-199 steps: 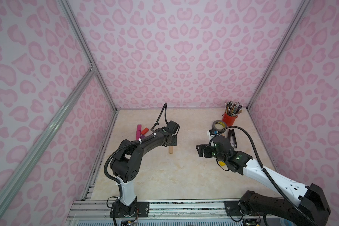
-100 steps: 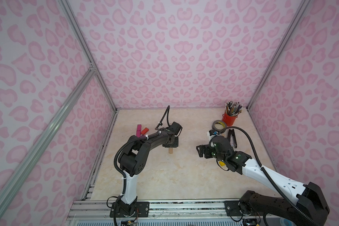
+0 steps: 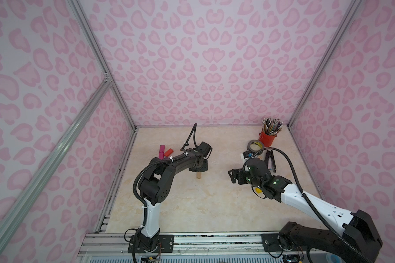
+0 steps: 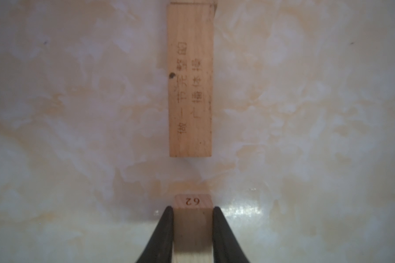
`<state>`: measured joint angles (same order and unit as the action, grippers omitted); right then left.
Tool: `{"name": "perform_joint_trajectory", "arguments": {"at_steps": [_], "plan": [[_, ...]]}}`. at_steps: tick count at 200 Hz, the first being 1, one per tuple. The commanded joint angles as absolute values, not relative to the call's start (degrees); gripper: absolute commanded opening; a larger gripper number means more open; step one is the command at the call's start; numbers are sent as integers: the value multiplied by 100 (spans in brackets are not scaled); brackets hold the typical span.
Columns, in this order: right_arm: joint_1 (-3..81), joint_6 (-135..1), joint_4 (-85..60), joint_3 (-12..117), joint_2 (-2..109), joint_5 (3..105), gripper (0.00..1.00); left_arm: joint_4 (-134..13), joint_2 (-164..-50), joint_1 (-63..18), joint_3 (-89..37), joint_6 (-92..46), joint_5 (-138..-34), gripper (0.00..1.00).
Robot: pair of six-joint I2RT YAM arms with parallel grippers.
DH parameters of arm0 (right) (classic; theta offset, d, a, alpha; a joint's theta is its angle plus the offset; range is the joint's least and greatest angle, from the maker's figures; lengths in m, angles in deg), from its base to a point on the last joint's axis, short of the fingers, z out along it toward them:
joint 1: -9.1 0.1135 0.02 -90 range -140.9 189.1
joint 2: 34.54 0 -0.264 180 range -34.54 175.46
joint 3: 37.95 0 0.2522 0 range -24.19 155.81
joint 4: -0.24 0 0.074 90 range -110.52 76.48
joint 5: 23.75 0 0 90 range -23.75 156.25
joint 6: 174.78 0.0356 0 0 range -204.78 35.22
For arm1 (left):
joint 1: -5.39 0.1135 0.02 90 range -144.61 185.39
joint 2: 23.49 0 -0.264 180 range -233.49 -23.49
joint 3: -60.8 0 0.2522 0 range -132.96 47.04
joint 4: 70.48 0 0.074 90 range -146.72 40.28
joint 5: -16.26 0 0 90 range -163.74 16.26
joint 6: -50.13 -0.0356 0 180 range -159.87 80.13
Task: Assemble the letter k with building blocks
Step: Assemble the building block at the center of the board.
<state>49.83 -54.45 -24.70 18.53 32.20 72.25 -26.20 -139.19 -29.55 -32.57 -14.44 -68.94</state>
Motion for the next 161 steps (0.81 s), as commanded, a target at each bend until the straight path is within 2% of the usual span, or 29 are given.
{"name": "perform_joint_trajectory", "arguments": {"at_steps": [1,161], "plan": [[4983,-5460,-2327,1827,3225,7214,96,-2497,-13975,-2926,-3312,-1368,-6806,24],[4953,-5448,-2327,1843,3266,7232,96,-2510,-14323,-2757,-3728,-1526,-6968,21]]}}
